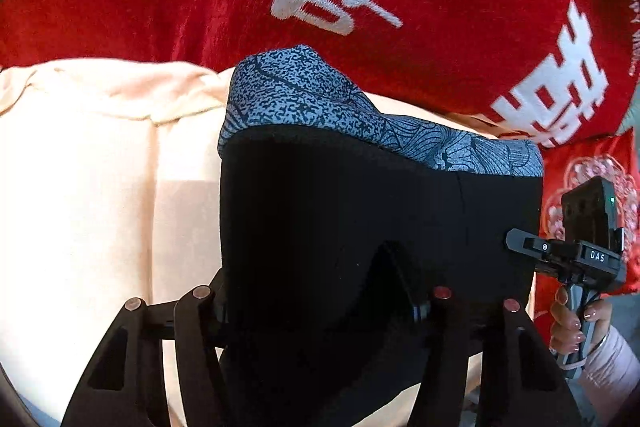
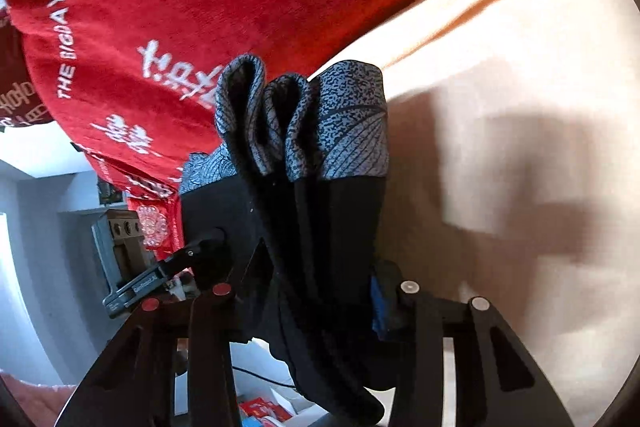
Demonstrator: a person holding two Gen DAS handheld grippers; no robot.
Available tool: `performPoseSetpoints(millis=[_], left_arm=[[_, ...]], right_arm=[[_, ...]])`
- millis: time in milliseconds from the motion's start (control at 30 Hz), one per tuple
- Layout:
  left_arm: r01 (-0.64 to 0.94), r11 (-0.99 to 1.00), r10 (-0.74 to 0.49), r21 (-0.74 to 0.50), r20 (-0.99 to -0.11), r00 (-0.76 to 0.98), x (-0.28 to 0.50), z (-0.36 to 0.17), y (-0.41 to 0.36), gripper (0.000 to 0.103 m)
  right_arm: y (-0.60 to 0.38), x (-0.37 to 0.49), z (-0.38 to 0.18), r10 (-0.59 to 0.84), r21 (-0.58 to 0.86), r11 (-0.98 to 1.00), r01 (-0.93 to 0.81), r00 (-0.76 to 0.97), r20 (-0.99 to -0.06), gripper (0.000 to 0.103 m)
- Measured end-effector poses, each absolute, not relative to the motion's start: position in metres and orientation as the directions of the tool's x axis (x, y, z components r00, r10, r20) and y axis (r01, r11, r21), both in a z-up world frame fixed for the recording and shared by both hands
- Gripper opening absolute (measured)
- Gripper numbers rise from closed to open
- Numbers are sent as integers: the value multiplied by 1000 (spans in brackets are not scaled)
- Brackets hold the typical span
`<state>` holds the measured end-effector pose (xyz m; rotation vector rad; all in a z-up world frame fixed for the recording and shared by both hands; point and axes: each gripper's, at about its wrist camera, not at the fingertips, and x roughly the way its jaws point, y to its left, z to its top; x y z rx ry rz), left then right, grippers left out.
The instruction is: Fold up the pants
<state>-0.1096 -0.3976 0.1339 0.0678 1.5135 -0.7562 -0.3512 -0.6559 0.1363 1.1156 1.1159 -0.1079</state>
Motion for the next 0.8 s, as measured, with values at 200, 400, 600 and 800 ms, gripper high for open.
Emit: performPoseSetpoints(millis=[200, 400, 600, 800], left_arm=[[523, 762, -367, -382, -920, -138, -140, 152, -368, 62], [501, 807, -275, -311, -950, -147, -162, 114, -340, 66], [464, 845, -259, -264, -963, -75, -158, 92, -324, 102], [529, 836, -176, -146, -984, 6, -168, 113, -325, 102]], right_arm=[[-617, -381, 140, 441, 665, 460, 588, 498, -746, 45], [-592, -398, 97, 414, 581, 499, 643, 412, -812, 50], [-600, -413, 78, 361, 587, 406, 701, 467, -807, 63], [-589, -414, 103, 252, 449, 468, 761, 372, -893, 67]])
